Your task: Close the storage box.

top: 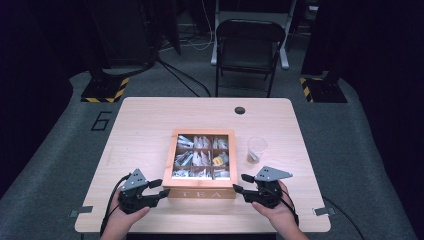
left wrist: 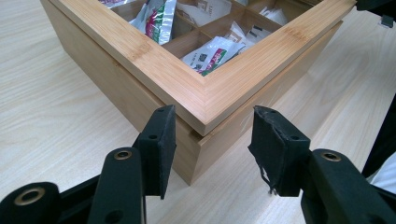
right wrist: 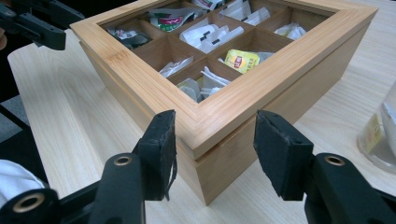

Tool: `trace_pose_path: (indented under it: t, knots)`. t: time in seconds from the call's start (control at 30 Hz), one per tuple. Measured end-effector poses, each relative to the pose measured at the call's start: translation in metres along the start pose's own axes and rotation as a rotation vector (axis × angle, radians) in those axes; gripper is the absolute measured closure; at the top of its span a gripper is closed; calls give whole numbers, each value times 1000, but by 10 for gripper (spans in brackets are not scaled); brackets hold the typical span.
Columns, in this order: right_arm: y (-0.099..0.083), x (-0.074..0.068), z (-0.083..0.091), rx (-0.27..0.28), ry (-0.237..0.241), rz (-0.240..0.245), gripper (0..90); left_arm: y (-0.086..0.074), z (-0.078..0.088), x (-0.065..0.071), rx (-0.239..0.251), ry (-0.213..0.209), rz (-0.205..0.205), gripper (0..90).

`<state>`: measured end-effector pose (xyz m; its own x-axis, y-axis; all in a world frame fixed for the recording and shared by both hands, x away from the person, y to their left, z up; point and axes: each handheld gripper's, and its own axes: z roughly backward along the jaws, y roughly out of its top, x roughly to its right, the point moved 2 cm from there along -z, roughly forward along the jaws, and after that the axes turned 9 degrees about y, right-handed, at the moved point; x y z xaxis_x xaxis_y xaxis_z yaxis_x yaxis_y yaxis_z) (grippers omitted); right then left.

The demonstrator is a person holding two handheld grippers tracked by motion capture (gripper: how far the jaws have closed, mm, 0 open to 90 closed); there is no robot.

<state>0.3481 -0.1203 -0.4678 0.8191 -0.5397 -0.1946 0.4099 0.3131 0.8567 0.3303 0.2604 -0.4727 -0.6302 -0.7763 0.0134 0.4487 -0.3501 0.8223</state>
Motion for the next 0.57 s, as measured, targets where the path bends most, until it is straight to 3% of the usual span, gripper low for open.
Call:
trace_pose_path:
  t: [0.27, 0.57]
  knots:
    - [-1, 4, 3, 3, -21, 3, 467, -1, 2, -6, 9, 3, 15, 477]
    - [-3, 5, 6, 12, -3, -3, 460, -4, 0, -7, 15, 1, 20, 468]
